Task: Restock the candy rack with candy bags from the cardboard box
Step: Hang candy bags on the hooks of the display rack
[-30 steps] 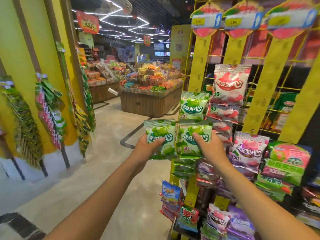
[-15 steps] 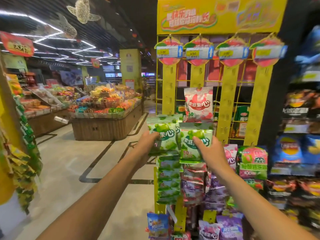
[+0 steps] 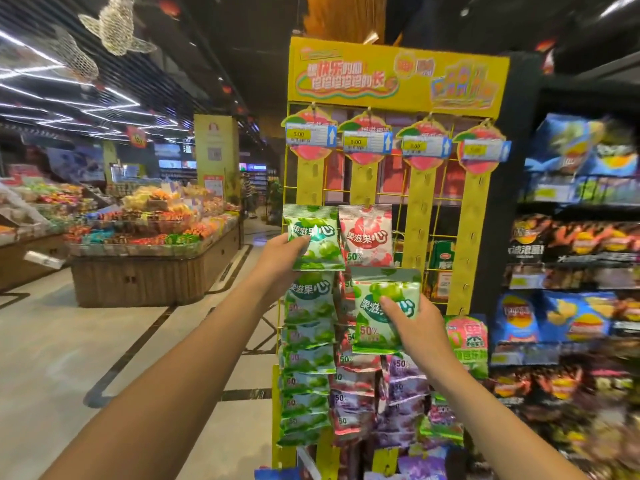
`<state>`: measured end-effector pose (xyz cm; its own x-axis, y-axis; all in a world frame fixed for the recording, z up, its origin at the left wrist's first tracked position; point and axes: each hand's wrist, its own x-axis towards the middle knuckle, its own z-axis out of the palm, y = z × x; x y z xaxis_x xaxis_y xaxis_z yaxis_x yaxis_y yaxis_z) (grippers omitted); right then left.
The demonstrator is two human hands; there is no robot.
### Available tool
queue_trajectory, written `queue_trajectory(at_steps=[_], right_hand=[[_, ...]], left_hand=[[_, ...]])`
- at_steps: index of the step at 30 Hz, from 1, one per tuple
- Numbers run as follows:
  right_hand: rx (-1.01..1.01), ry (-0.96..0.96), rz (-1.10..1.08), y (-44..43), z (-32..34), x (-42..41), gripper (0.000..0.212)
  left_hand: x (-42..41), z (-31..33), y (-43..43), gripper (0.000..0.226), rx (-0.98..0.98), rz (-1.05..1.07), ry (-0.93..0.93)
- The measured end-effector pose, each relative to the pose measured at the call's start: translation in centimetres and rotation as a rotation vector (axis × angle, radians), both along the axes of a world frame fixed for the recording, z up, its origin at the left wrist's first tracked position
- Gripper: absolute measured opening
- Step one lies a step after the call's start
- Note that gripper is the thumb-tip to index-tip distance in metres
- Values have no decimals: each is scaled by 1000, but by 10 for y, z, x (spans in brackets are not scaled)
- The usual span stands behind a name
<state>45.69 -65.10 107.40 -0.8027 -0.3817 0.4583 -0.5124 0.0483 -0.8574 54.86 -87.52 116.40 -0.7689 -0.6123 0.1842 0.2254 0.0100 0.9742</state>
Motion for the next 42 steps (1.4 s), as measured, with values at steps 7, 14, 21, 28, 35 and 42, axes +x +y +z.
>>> queue_trajectory(at_steps=[7, 14, 21, 28, 35, 42], right_hand=[[21, 1, -8, 0, -1, -1, 27], [48, -13, -7, -12, -8, -5, 32], [20, -16, 28, -22, -9, -2, 23], [46, -16, 41, -31, -11, -4, 42], [30, -13, 73, -36, -12, 0, 24], [17, -17, 71, -39, -8, 1, 33]], left_hand=[[-8, -18, -3, 34, 1, 1, -46], [-11, -40, -9, 36, -47, 18, -59], [-14, -51, -8, 39, -177, 161, -52], [-9, -58, -17, 24, -580, 396, -123], [-6, -68, -23, 47, -533, 373, -145], [7, -79, -11, 44, -714, 628, -40]])
